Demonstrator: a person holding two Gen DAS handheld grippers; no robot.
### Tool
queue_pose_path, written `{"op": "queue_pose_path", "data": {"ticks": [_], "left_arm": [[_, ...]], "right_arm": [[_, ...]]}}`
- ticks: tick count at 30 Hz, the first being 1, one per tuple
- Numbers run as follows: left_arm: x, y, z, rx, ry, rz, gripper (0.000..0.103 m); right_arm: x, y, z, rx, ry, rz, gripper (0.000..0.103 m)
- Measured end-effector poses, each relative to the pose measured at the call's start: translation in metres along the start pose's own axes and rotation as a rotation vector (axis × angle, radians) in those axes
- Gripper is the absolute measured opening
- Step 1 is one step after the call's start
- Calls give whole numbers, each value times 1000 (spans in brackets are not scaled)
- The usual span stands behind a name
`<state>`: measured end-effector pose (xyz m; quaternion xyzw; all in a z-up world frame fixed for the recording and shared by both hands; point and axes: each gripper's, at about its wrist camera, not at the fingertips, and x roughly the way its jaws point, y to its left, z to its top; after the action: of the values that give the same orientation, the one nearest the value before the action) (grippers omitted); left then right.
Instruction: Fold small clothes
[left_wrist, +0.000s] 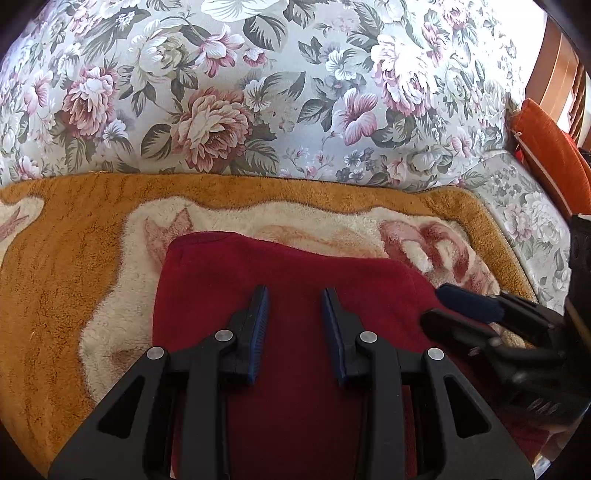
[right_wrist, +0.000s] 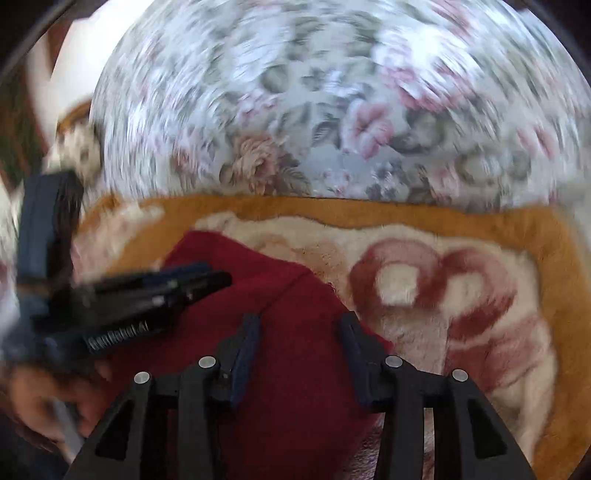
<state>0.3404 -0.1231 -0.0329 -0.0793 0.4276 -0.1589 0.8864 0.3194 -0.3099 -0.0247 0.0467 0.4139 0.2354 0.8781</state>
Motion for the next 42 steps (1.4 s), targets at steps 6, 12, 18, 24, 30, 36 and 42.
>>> {"op": "queue_pose_path", "data": {"ticks": [6, 12, 18, 24, 30, 36, 42], "left_arm": [[0, 0, -1, -2, -2, -2, 30], [1, 0, -1, 0, -1, 1, 30], [1, -1, -1, 9, -2, 16, 30], [1, -4, -1, 18, -1, 27, 30], [2, -4, -2, 16, -2, 24, 30], [2, -4, -2, 15, -2, 22, 30], [2, -3, -1, 17, -1, 23, 30]], "right_arm": [[-85, 38, -15, -128, -140, -34, 42], [-128, 104, -81, -430, -144, 120, 42], [-69, 91, -120, -517, -84, 1, 42], [-74, 86, -121, -503, -94, 20, 42], [-75, 89, -122, -510, -104, 12, 42], [-74, 86, -122, -503, -105, 22, 42], [-72, 86, -121, -492, -101, 31, 42]]}}
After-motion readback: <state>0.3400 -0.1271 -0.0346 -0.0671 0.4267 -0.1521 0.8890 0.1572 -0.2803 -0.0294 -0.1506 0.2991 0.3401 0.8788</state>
